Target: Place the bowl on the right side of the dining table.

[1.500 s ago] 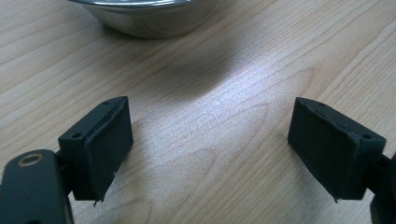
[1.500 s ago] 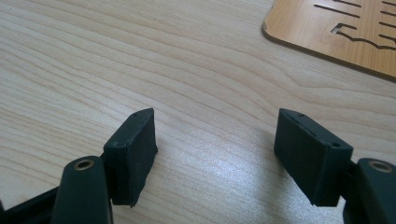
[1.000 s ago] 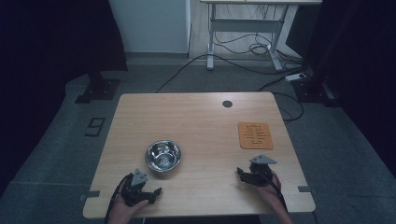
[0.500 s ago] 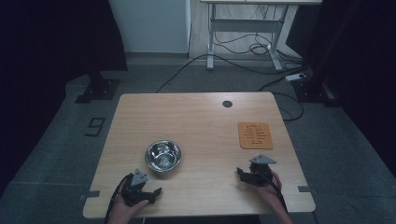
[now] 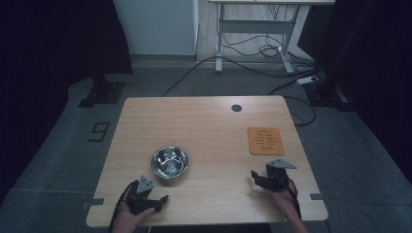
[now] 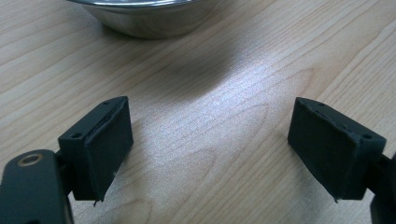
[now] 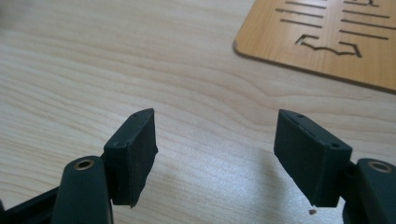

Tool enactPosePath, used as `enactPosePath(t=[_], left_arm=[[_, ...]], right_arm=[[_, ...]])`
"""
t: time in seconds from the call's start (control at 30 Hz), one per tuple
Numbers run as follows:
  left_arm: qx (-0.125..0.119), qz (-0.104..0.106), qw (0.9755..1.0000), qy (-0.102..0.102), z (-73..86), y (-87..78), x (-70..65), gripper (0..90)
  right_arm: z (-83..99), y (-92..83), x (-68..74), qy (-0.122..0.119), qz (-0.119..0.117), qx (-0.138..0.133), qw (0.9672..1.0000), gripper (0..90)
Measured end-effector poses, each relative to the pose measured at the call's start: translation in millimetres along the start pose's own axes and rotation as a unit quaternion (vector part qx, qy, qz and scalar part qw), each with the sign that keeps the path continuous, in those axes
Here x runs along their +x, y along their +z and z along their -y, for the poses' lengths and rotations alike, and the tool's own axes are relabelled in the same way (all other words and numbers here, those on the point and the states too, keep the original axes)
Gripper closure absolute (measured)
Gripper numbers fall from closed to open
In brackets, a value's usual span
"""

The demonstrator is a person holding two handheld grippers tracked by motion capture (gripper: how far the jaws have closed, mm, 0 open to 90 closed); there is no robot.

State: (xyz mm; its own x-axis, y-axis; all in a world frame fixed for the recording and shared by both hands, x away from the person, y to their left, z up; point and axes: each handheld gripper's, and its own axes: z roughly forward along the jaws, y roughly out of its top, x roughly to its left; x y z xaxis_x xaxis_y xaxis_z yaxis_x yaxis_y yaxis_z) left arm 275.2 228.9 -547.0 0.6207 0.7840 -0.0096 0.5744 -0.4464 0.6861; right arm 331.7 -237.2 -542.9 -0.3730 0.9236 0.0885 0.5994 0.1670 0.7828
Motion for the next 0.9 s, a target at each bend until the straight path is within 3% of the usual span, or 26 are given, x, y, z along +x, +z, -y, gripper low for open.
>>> enactPosePath(t=[0.27, 0.9], left_arm=[[0.0, 0.0, 1.0, 0.0, 0.0, 0.0, 0.0, 13.5], [0.0, 0.0, 1.0, 0.0, -0.3, 0.3, 0.1, 13.5]], right_arm=[[-6.9, -7.1, 0.1, 0.006, -0.009, -0.01, 0.9999, 29.1], [-30.1, -18.0, 15.4, 0.006, -0.03, -0.047, 0.9984, 28.6]])
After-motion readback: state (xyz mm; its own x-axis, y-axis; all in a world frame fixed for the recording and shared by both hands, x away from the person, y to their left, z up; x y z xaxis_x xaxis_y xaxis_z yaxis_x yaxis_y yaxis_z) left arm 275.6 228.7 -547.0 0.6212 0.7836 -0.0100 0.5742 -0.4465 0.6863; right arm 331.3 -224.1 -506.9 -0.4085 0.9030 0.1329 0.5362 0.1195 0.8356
